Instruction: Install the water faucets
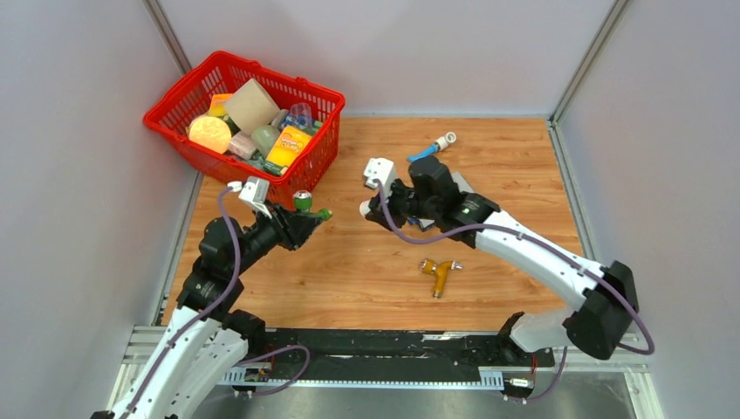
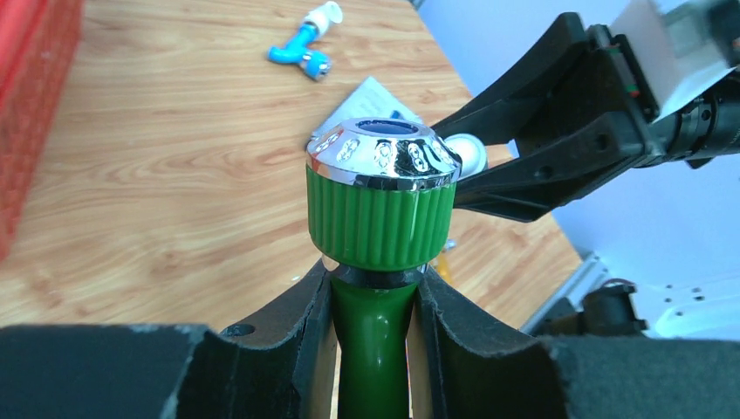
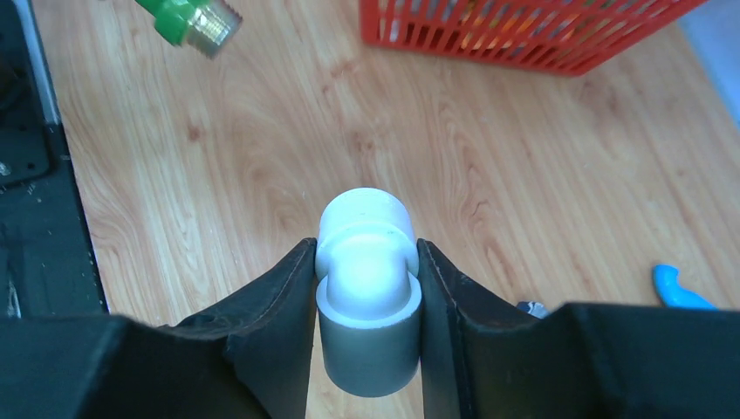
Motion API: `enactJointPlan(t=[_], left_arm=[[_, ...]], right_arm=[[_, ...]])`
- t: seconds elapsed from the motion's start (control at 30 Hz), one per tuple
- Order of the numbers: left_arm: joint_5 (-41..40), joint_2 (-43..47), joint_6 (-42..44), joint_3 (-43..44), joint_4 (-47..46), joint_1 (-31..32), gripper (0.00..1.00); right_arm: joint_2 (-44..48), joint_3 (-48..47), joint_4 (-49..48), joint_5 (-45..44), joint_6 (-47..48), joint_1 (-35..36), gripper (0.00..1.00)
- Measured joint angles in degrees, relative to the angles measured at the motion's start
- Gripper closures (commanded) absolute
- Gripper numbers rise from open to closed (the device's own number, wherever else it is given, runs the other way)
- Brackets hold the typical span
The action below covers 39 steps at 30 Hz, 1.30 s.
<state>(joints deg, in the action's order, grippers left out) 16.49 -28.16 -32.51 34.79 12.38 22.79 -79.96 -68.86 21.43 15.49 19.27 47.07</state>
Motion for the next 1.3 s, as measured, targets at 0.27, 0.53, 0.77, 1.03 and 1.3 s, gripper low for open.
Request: enactJointPlan(t=[0.27,0.53,0.77,1.03,1.3], left_arm=[[7.2,-14.2,-5.4,9.2,-5.6,-0.8,1.0],[19.6,-29.4,-15.8,17.0,-19.7,-7.1,1.0],[25.5,-35.0,-25.5,22.1,-27.6,-8.7,1.0],[30.5,-35.3,-39.7,21.9,-38.2,-8.8,1.0],[32.1,-34.9,-51.2,17.3,-47.5,-7.6,1.0]], right_arm=[[15.3,12.0,-17.9,6.5,-5.7,-10.6,0.97],[15.7,11.3,-26.6,12.2,-6.6,-14.1,1.0],[12.4,10.8,-39.6,24.2,-13.2,-24.1,1.0],[11.5,12.0,-54.6,38.0,-13.6,-23.9,1.0],[11.0,17.2,-68.1,45.6,-10.4,-23.6,1.0]])
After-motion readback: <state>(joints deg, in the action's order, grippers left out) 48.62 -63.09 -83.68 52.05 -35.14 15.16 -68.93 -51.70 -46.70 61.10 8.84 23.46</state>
